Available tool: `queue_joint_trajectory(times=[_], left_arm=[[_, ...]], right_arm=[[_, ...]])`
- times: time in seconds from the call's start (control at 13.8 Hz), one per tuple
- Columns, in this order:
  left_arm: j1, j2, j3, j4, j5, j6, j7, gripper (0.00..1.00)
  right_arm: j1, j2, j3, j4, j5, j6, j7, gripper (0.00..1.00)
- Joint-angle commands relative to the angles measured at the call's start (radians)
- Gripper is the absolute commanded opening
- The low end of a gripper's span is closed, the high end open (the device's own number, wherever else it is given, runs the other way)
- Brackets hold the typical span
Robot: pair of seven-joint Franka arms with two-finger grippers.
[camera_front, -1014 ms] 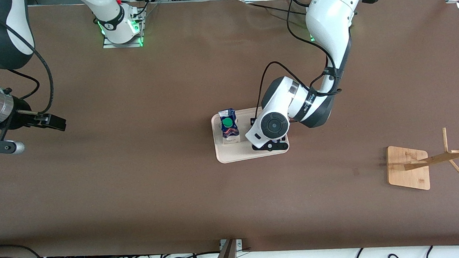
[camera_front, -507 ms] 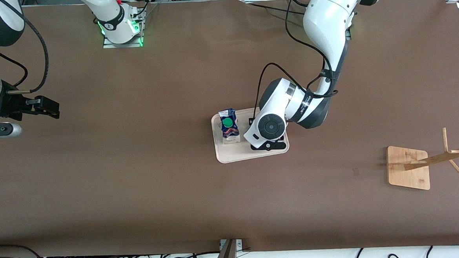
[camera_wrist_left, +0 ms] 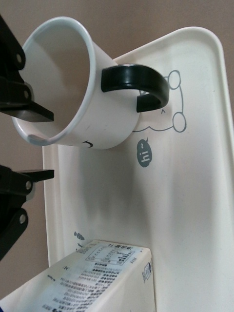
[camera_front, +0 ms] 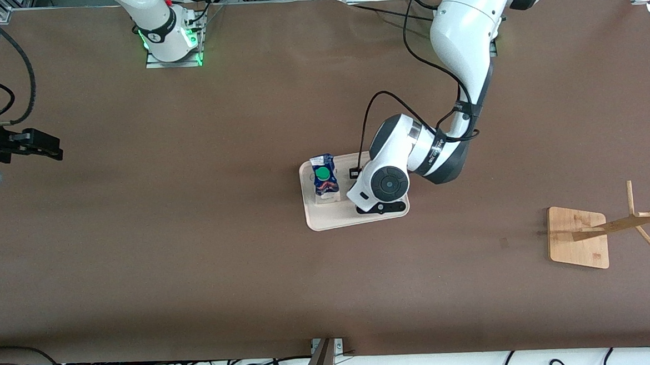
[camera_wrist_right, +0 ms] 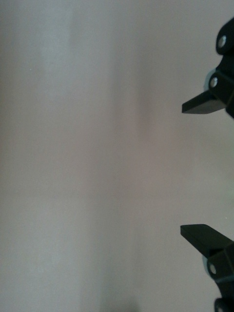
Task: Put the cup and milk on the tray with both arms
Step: 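Release the mug on the tray with the left gripper and lift away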
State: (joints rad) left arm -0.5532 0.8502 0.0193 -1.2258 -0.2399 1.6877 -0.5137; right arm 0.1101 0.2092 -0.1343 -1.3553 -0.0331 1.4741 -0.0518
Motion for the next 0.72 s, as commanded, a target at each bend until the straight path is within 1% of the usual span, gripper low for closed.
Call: queue_joint_trajectory(times=[0.0, 0.22, 0.36, 0.65], left_arm=[[0.01, 0.012, 0.007, 0.037, -0.024, -0.011, -0.008, 1.0], [0.044, -0.028, 0.01, 0.039, -0.024, -0.02, -0.008, 1.0], [0.087, -0.08, 0.01, 0.039, -0.024, -0.025, -0.002, 1.0], [0.157, -0.226, 0.014, 0.02, -0.012, -0.051, 0.004, 1.0]], right_arm=[[-0.049, -0.027, 0.015, -0.038, 0.021, -0.014, -0.046, 1.0], [-0.069, -0.024, 0.015, -0.039, 0.018, -0.014, -0.092, 1.0], [-0.067, -0.027, 0.018, -0.042, 0.019, -0.014, -0.086, 1.0], [-0.127, -0.028, 0.105, -0.044, 0.018, -0.015, -0.08, 1.0]])
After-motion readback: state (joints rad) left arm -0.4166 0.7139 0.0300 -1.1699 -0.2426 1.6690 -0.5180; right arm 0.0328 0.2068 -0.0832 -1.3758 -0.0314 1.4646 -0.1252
